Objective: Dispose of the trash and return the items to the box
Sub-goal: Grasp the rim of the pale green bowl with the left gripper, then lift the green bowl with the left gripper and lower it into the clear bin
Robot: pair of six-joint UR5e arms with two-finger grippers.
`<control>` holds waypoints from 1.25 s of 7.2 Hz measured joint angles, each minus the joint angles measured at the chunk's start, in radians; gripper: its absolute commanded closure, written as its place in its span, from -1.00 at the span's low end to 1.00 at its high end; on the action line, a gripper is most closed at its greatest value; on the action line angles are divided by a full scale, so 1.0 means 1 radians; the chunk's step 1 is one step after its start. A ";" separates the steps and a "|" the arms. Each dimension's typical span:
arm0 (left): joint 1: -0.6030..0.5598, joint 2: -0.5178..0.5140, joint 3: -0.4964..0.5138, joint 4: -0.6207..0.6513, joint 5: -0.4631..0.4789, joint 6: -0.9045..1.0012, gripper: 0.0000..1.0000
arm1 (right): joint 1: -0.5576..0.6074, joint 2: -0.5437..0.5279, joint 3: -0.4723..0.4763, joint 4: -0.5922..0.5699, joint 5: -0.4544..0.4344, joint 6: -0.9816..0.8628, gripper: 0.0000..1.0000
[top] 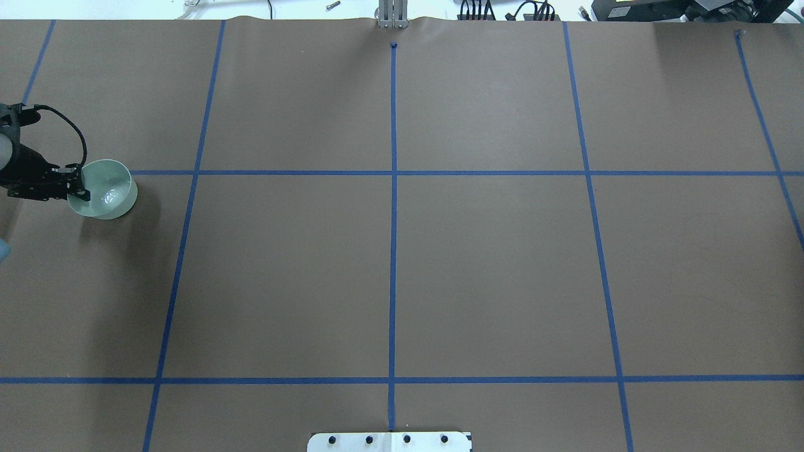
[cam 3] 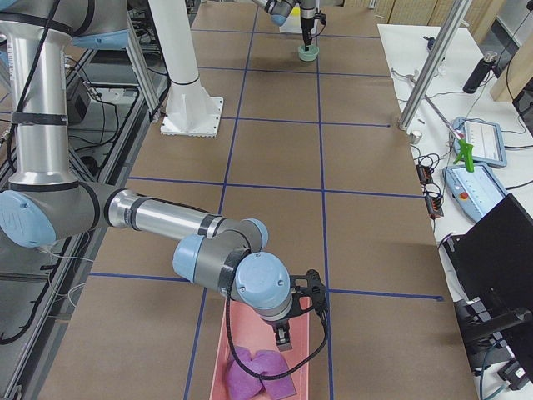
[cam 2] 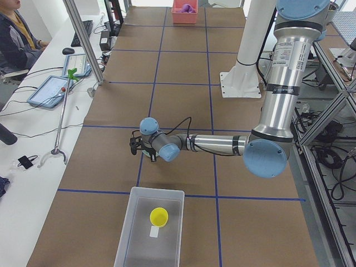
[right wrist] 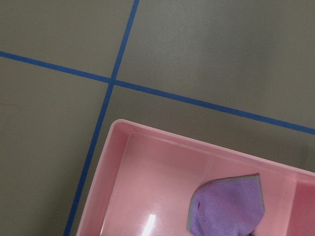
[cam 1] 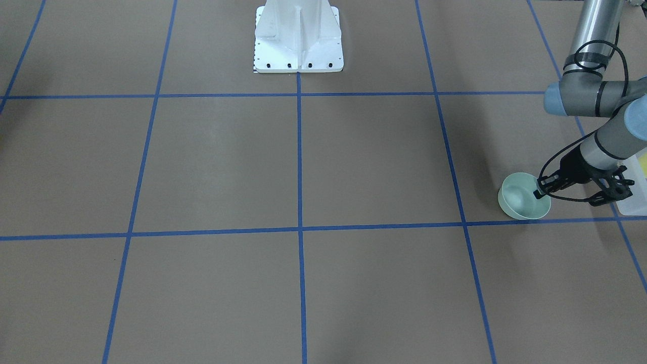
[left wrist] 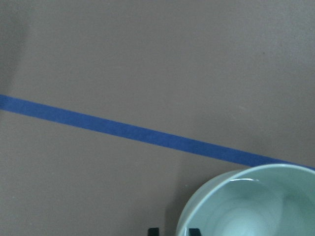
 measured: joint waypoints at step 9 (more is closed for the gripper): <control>-0.623 0.066 0.093 0.450 -0.187 1.157 1.00 | -0.190 -0.042 0.174 0.014 0.067 0.322 -1.00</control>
